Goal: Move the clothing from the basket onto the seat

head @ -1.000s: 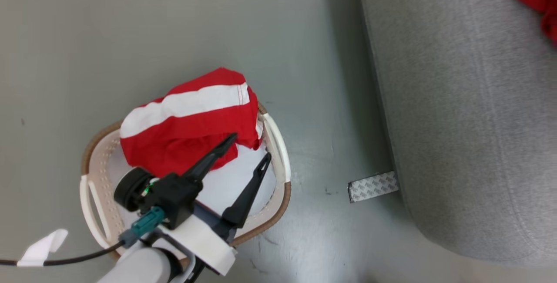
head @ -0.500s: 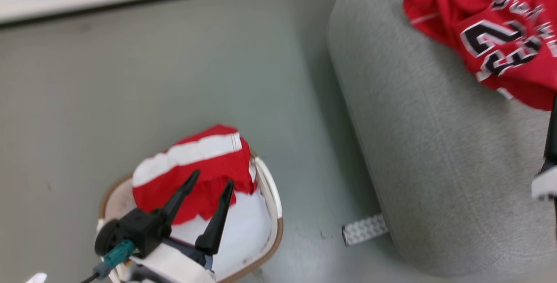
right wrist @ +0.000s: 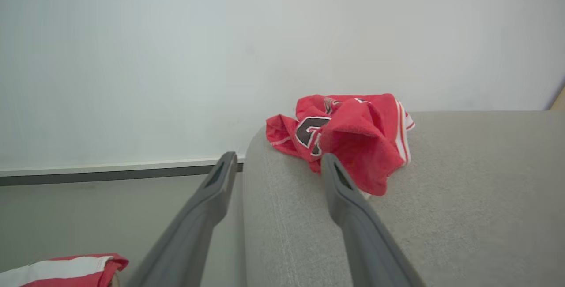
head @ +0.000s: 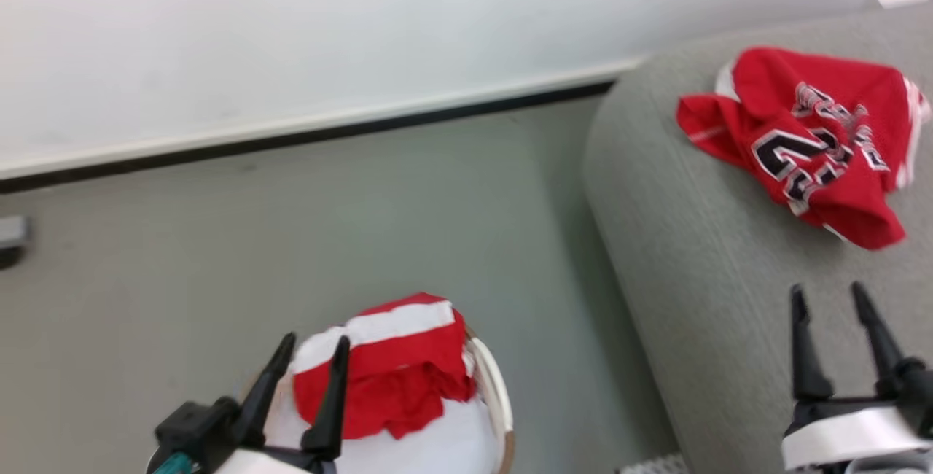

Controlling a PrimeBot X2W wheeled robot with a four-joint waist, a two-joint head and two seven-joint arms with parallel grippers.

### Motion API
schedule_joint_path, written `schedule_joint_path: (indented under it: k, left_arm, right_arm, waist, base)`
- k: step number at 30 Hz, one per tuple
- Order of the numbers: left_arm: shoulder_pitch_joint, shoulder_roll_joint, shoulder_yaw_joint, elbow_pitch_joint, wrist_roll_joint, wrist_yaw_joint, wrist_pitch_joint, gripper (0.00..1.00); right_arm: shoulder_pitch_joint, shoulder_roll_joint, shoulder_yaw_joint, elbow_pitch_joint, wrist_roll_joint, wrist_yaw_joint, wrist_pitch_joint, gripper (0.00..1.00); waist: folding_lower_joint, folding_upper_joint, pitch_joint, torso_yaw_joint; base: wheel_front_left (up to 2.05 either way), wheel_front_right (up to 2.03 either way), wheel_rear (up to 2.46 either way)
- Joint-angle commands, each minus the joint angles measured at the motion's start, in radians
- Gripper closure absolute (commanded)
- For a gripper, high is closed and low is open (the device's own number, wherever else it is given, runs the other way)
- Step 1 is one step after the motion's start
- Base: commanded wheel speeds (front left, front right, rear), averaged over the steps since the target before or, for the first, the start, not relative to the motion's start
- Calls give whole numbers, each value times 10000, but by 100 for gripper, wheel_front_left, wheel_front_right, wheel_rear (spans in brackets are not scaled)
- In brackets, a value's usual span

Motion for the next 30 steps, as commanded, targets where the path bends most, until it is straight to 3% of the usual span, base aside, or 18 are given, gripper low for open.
schedule_joint_path:
  k: [1,15,24,30]
  left_arm:
    - [282,-157,254,71,191,-95,0,0]
    - [2208,-1854,2948,830,1709,-1366,-4,0]
    - [2483,-2479,3703,1031,2429,-1965,-5,0]
    - [1972,-2685,3307,1546,2566,-2317,-5,0]
  right_arm:
    - [264,32,127,-139,-110,-25,5,0]
    - [1231,300,1232,-19,-559,-25,5,0]
    - [1116,361,1700,320,-416,-25,5,0]
    - [926,382,1928,295,-322,-25,5,0]
  waist:
    - [2,0,-483,497]
    - [2,0,-1926,1786]
    - [2,0,-2085,2025]
    - [2,0,-1638,1737]
  base:
    - [0,0,0]
    - [0,0,0]
    - [0,0,0]
    - [0,0,0]
